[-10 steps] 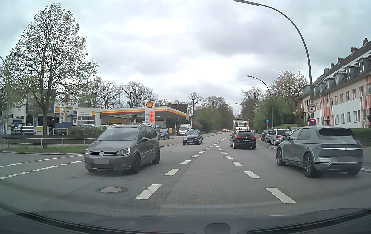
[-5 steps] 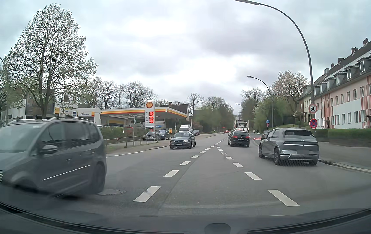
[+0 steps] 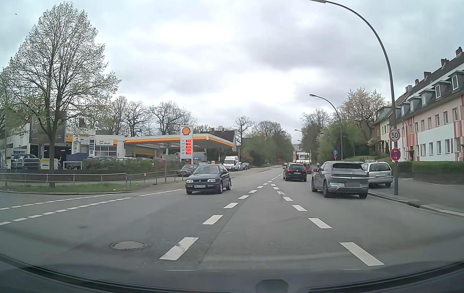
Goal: Follow the waypoints while adhering to traffic rules and regulations
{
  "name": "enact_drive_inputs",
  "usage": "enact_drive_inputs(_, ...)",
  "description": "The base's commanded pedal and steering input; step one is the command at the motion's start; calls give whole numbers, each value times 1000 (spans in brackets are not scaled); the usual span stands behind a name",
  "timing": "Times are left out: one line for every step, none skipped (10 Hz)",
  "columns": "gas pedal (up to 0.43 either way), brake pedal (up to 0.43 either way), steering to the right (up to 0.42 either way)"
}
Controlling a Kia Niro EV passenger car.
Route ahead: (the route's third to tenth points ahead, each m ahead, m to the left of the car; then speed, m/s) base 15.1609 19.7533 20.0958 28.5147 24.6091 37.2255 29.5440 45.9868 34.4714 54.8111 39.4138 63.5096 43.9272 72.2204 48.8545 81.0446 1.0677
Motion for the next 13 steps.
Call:
enact_drive_inputs(98,6,7)
enact_drive_inputs(98,6,7)
enact_drive_inputs(110,6,7)
enact_drive_inputs(118,6,7)
enact_drive_inputs(157,6,7)
enact_drive_inputs(169,6,7)
enact_drive_inputs(177,6,6)
enact_drive_inputs(197,6,-1)
enact_drive_inputs(220,6,-18)
enact_drive_inputs(220,6,-44)
enact_drive_inputs(228,6,-88)
enact_drive_inputs(240,6,-136)
enact_drive_inputs(240,6,-191)
